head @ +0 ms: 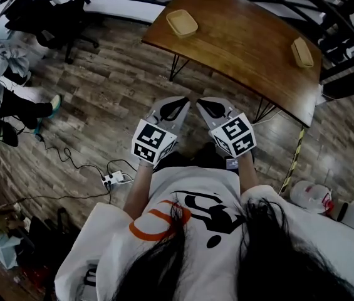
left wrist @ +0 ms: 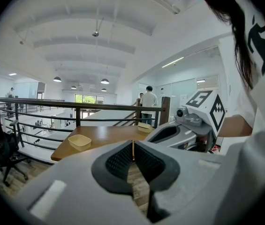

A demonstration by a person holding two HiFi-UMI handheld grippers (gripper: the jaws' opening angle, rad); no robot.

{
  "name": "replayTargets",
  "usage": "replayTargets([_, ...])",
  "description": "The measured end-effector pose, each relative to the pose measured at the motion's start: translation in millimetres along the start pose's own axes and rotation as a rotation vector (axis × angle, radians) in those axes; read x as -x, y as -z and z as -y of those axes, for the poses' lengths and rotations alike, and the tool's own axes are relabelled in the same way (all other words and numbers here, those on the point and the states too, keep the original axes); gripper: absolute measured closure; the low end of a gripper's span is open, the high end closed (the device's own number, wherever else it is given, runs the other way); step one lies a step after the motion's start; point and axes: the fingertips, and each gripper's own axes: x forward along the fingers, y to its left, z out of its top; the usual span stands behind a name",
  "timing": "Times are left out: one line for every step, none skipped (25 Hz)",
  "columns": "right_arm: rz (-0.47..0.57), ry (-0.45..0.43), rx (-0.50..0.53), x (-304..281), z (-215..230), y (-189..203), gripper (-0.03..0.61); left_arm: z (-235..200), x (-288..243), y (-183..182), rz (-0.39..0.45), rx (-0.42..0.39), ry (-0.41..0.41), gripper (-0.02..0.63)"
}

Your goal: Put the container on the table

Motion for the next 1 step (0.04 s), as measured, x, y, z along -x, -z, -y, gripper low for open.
replayTargets([-0.001, 0.0, 0.0, 0.4, -0.6, 0.2, 0.557, 0.6, 0.0, -0.3, 0.002, 0.001, 0.001, 0.612])
